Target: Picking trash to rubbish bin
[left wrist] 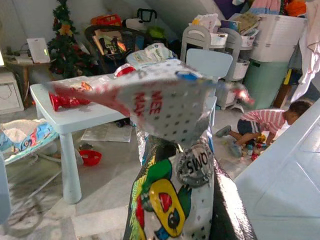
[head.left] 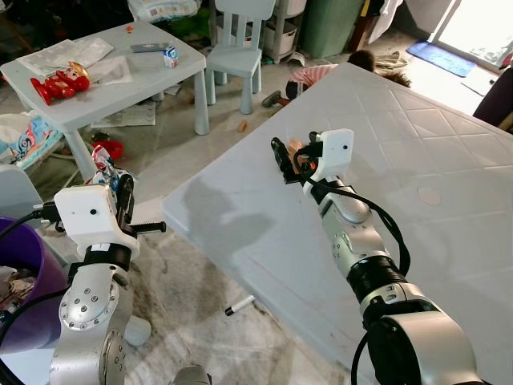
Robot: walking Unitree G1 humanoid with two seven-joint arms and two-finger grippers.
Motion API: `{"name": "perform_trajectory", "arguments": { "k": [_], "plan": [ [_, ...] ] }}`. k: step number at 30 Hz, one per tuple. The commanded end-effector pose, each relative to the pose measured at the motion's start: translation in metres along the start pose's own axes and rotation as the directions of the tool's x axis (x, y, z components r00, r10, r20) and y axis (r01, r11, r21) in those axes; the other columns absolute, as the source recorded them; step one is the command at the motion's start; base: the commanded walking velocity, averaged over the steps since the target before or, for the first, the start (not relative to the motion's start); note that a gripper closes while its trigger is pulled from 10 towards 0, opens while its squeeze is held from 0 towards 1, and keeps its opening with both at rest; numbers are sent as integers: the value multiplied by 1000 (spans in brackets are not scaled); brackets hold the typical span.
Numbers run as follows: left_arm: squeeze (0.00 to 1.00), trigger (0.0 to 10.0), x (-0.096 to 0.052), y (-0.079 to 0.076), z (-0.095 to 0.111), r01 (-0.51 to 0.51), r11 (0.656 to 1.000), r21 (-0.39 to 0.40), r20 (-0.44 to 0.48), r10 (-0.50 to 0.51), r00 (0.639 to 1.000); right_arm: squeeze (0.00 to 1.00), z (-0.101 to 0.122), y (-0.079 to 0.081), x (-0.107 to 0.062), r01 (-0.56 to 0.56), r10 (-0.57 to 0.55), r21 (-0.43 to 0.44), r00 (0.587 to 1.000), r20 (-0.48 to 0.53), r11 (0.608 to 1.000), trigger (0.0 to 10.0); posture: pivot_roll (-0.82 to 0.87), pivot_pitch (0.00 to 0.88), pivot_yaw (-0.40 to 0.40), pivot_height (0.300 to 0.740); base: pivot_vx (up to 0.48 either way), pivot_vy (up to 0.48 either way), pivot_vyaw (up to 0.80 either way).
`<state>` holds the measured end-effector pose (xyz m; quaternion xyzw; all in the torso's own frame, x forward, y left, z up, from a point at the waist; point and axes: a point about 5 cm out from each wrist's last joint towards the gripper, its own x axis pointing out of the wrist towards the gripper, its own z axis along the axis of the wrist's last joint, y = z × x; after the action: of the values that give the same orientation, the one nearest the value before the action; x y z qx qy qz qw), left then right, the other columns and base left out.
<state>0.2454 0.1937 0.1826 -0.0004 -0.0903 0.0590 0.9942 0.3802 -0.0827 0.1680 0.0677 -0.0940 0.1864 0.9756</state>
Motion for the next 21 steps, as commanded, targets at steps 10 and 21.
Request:
{"name": "perform_trajectory", "arguments": {
  "k": [10, 21],
  "plan": [
    [0, 0, -4, -1, -6, 0, 1000, -4, -34, 0, 999, 212, -2, -6, -4, 8, -9, -17, 1000, -21, 1000, 10000, 274, 92, -114, 740, 0, 0, 0],
    [0, 0, -7, 0, -7, -7, 1000, 5, -43, 7, 999, 1000, -4, -2, -3, -10, 11, 8, 999, -38, 1000, 10000, 284, 100, -113, 740, 0, 0, 0]
  ]
}}
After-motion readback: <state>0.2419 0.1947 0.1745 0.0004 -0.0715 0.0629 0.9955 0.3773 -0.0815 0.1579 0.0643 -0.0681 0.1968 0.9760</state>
